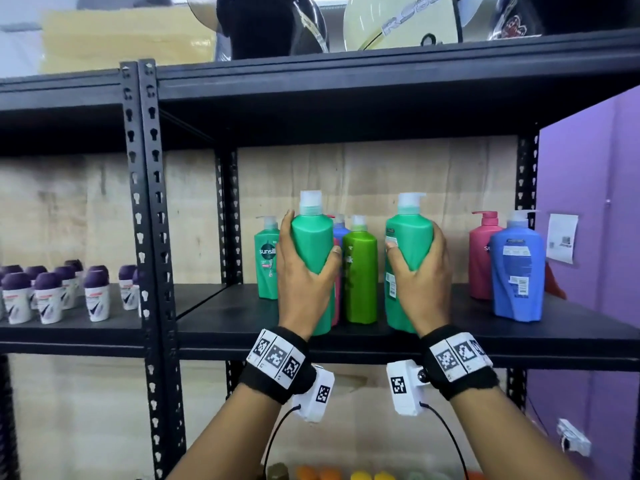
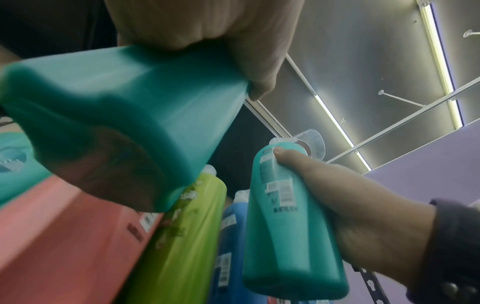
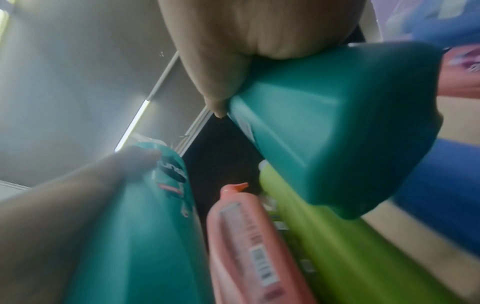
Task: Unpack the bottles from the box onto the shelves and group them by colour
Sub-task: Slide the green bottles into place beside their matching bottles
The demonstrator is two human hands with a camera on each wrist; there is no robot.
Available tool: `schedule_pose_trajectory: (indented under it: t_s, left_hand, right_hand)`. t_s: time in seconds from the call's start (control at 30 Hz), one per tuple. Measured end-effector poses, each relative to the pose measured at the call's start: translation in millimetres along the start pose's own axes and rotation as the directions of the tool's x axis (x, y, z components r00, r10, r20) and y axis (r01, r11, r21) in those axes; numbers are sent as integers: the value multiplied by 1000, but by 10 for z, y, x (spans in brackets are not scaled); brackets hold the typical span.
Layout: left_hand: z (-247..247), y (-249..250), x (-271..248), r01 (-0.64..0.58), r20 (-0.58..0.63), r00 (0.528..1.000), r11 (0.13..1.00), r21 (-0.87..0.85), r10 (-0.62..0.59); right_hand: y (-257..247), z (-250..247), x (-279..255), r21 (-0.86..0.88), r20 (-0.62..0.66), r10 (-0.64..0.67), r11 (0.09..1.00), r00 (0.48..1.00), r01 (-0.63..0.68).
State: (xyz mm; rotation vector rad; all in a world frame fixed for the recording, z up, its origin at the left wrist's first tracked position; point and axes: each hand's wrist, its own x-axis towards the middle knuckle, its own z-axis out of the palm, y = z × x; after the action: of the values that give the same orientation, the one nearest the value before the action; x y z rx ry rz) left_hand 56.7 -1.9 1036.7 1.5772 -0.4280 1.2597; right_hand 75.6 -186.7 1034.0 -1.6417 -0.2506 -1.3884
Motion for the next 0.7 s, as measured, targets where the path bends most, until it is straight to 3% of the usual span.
schedule_pose_trajectory:
  t_s: [0.37, 0.7]
  left_hand:
    - [-986, -533, 370, -17, 11, 1000, 1000, 18, 17]
    - [-1399, -1205, 524, 108, 34, 993, 994, 21, -109]
  right_hand:
    - [-899, 1056, -545, 189, 39, 25, 981, 999, -32]
    - [-1029, 1832, -1028, 138, 178, 56, 987, 982, -81]
